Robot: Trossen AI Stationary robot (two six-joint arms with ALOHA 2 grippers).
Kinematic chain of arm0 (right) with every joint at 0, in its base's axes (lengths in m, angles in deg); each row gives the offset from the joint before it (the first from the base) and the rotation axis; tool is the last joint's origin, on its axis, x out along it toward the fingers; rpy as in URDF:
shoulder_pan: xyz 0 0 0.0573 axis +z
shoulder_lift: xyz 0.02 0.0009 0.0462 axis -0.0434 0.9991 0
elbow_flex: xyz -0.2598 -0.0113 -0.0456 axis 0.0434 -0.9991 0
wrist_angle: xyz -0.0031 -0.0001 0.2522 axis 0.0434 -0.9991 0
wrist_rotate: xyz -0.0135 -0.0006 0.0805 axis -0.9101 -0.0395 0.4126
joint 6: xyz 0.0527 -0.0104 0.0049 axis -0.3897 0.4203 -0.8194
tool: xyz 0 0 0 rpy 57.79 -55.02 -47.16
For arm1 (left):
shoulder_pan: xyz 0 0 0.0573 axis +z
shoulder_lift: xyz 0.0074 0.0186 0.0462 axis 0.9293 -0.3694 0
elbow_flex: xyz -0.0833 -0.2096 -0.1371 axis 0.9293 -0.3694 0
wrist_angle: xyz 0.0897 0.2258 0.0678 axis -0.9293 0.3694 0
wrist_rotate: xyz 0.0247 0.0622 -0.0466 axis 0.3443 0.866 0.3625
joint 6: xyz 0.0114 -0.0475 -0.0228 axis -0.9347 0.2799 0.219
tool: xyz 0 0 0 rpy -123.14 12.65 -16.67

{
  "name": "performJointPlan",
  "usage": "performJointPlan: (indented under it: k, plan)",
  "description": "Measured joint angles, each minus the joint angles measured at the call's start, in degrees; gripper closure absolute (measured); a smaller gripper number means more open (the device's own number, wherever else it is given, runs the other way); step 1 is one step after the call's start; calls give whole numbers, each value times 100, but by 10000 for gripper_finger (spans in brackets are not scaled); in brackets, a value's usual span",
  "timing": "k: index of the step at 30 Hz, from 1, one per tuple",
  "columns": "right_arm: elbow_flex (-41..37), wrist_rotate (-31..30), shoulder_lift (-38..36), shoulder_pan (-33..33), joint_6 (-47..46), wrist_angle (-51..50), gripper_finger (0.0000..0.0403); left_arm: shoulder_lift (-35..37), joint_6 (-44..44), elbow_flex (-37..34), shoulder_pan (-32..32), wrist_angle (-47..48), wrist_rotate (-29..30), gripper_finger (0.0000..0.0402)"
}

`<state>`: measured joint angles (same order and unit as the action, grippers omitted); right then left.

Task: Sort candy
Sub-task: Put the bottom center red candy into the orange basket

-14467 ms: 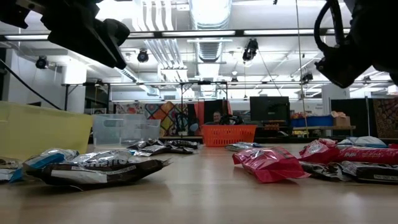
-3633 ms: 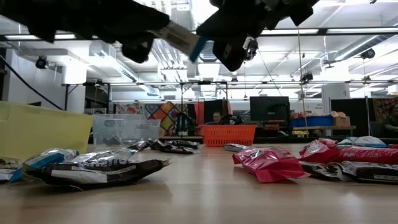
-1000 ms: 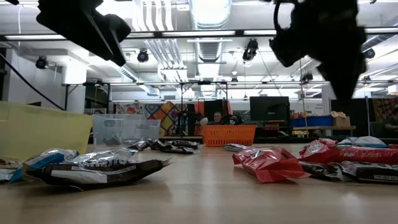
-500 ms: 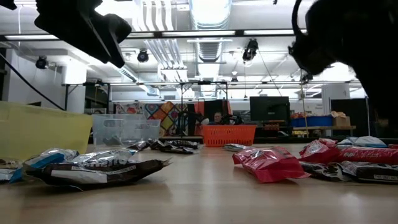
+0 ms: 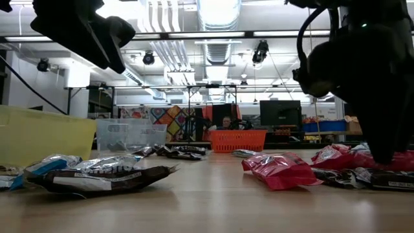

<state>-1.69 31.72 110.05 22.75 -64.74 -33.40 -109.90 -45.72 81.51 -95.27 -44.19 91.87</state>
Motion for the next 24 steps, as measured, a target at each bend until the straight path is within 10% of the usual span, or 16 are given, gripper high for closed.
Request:
performJointPlan:
  k: [24]
  plan:
    - [-22,-978,-578,-142,790,-447,379,61,-5,-801,6,-2000,-52,284]
